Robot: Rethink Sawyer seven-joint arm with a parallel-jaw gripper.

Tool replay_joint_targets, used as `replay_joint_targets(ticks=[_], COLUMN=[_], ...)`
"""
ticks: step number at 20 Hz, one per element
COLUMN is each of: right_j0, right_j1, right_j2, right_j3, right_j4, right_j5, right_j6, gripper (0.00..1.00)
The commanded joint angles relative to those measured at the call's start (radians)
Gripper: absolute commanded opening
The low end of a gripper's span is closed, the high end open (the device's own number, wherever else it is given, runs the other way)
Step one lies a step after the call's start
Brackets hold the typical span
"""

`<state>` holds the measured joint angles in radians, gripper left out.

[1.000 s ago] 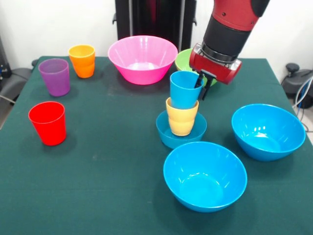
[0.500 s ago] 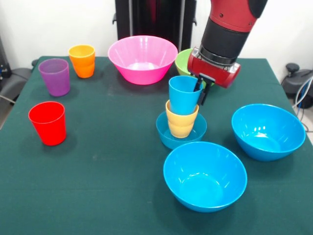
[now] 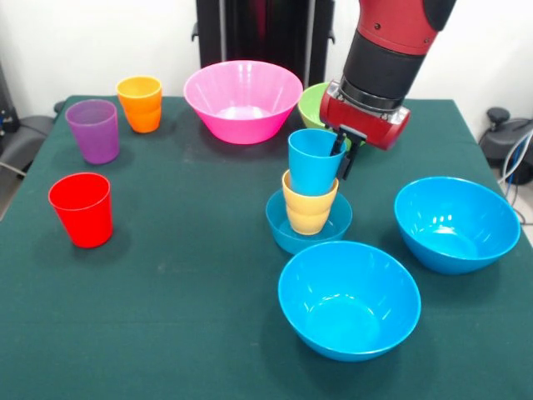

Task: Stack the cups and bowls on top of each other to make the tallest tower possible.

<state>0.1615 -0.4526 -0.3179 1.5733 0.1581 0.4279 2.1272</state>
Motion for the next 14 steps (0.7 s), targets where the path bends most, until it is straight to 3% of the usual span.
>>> replay_joint_targets(ticks=[1,14], right_j0=[-0.006,-0.035], right_j1=[0.032,0.035], right_j2=[0.116,0.147], right_j3=[0.003,-0.062], right_j4=[-0.011,-0.043], right_j5=[-0.030,0.030], right_j6=[0.093,0.002], gripper=[0.00,0.00])
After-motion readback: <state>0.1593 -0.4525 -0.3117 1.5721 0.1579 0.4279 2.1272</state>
